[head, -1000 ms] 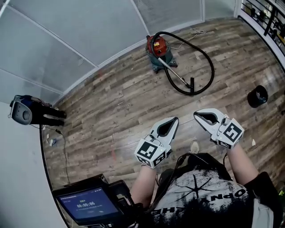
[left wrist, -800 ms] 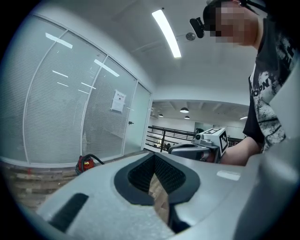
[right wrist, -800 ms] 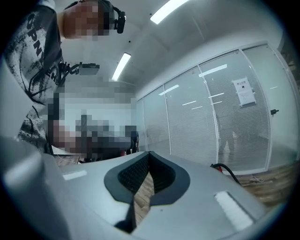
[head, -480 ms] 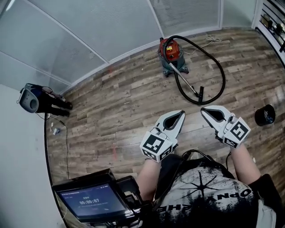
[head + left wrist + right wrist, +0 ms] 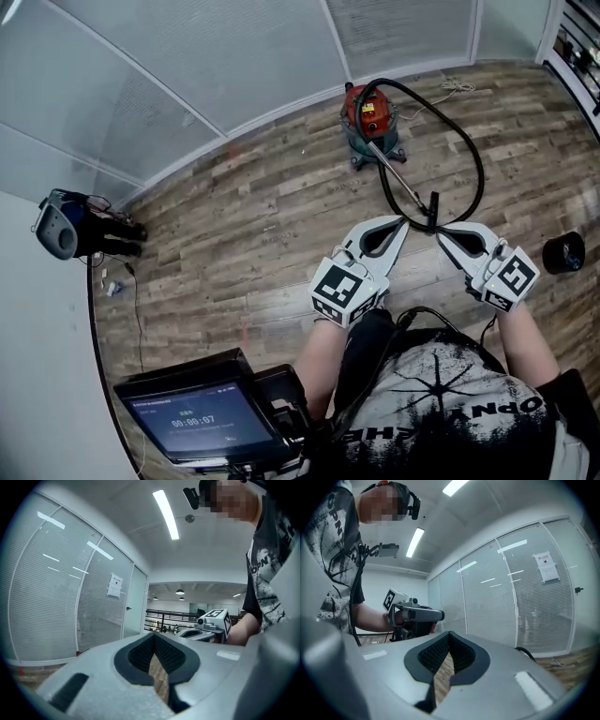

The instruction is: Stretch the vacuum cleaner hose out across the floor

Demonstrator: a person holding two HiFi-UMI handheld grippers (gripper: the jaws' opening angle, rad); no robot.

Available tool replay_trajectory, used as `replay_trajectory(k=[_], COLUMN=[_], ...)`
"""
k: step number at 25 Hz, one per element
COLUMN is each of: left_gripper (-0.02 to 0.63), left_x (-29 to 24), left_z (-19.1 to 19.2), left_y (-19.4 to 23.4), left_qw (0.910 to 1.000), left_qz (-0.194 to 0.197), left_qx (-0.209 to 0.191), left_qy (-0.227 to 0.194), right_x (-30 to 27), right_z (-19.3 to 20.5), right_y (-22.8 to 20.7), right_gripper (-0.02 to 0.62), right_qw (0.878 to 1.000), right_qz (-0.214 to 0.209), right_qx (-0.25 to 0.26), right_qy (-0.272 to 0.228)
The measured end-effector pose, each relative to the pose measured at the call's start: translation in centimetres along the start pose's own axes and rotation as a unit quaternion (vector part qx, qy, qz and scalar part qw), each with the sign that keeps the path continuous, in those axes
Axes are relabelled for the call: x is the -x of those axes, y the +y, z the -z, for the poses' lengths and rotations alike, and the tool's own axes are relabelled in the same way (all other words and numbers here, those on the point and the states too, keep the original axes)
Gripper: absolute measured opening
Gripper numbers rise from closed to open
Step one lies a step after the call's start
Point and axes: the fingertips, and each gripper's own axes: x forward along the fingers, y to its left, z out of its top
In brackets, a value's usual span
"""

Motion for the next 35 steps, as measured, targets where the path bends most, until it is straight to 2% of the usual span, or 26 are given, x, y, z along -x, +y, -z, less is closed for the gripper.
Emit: replay_trajectory(k=[8, 14, 19, 25, 35], left_gripper=[0.000, 0.000, 0.000, 0.000, 0.000], left_x=[-1.7, -2.7, -4.6, -8.5, -13.4], left_z=[-0.7, -0.1, -0.4, -2.3, -2.8], left_y=[8.8, 13.5, 15.0, 16.2, 19.4], left_qw=[0.9985, 0.9965, 0.9958, 0.9968, 0.9993], left_qz=[0.055, 0.083, 0.090, 0.076, -0.029], left_qx=[-0.006, -0.005, -0.008, -0.024, 0.011], left_qy=[0.002, 0.009, 0.007, 0.007, 0.023], right_x=[-8.6, -10.5, -9.9, -9.0, -10.2], right_z=[-2.6, -3.2, -2.4, -2.2, 0.6], right_y=[-5.3, -9.2, -11.5, -16.7, -25.0], right_gripper=[0.006, 0.005, 0.006, 0.005, 0.006], right_qw=[0.999, 0.995, 0.993, 0.994, 0.998], right_qz=[0.045, 0.100, 0.117, 0.107, 0.015], right_qx=[0.019, 0.030, 0.031, 0.028, 0.023], right_qy=[-0.003, -0.002, 0.007, 0.012, 0.059])
